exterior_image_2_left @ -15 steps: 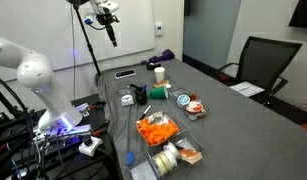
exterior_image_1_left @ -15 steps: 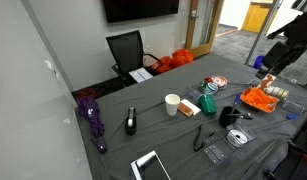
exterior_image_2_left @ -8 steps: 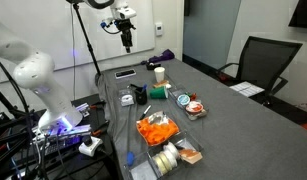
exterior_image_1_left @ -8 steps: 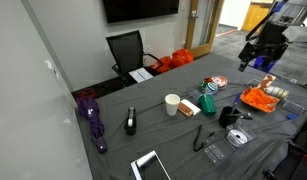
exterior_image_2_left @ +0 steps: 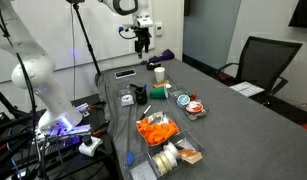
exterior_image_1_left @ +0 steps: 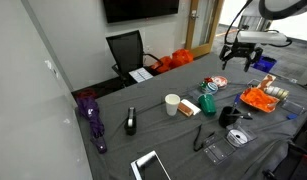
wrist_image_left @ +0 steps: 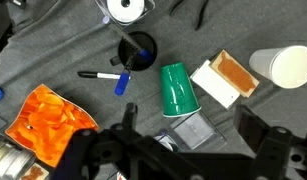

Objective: Se the green cup straight and put the marker inside it

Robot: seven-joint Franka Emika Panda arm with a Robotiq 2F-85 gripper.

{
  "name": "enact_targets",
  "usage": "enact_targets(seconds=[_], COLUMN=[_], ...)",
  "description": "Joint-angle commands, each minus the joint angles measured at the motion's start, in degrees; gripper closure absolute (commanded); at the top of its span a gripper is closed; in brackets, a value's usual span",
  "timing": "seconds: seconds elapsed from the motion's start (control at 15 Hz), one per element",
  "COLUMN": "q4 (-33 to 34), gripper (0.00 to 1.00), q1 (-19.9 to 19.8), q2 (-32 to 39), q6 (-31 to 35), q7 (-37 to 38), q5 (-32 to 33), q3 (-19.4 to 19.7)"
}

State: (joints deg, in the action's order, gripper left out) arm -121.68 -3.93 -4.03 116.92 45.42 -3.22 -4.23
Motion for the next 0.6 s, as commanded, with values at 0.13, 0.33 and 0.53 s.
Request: enact_targets(seconds=[0.13, 0.33, 0.53], q4=[9.5, 7.0, 7.0], gripper=[0.00, 0.00, 0.00], q1=[1.4, 2.0, 2.2], q2=[11.7, 9.6, 8.9], q6=[-0.1, 0.1, 0.0], q7=[17.6, 13.1, 13.1], q5=[6.0, 3.8, 3.8], q3=[3.4, 3.9, 3.8])
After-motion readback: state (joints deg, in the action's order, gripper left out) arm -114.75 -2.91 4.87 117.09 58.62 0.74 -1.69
